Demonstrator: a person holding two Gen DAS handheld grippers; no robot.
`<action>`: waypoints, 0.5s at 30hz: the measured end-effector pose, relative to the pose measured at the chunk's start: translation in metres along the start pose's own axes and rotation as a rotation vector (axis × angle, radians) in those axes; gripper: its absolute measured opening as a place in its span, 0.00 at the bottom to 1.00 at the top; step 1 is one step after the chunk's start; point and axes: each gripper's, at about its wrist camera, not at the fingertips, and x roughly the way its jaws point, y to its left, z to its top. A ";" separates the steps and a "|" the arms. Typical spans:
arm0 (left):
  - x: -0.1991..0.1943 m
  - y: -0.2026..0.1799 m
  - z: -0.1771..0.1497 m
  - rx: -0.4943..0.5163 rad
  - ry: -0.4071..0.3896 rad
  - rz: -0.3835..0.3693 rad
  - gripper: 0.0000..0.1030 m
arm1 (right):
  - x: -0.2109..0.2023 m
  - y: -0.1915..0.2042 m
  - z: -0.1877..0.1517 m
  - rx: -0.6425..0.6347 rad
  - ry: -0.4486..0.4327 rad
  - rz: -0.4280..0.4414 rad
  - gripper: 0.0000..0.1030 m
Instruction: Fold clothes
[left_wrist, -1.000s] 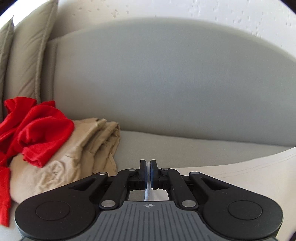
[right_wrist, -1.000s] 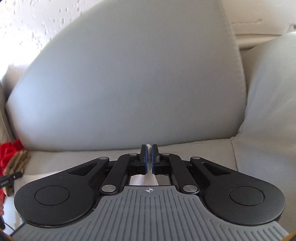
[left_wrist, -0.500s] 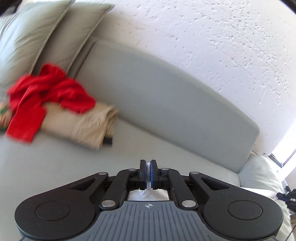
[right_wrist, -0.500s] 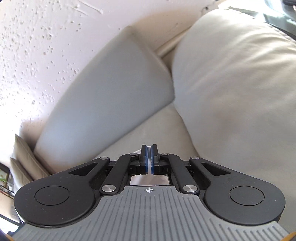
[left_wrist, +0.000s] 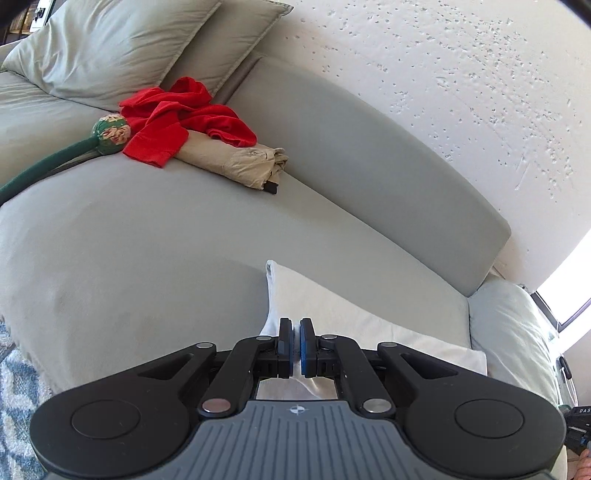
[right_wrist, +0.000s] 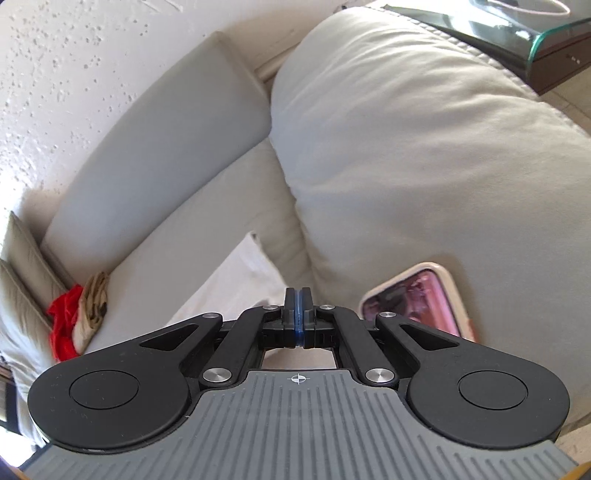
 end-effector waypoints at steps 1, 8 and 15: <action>-0.002 0.000 -0.006 0.001 0.010 0.005 0.03 | -0.002 -0.003 -0.001 -0.005 -0.003 -0.012 0.00; 0.005 0.007 -0.028 0.026 0.121 0.248 0.15 | -0.010 -0.001 -0.010 -0.047 0.042 0.018 0.00; -0.026 0.009 -0.036 -0.032 0.085 0.346 0.27 | -0.010 0.008 -0.015 -0.163 0.122 0.133 0.31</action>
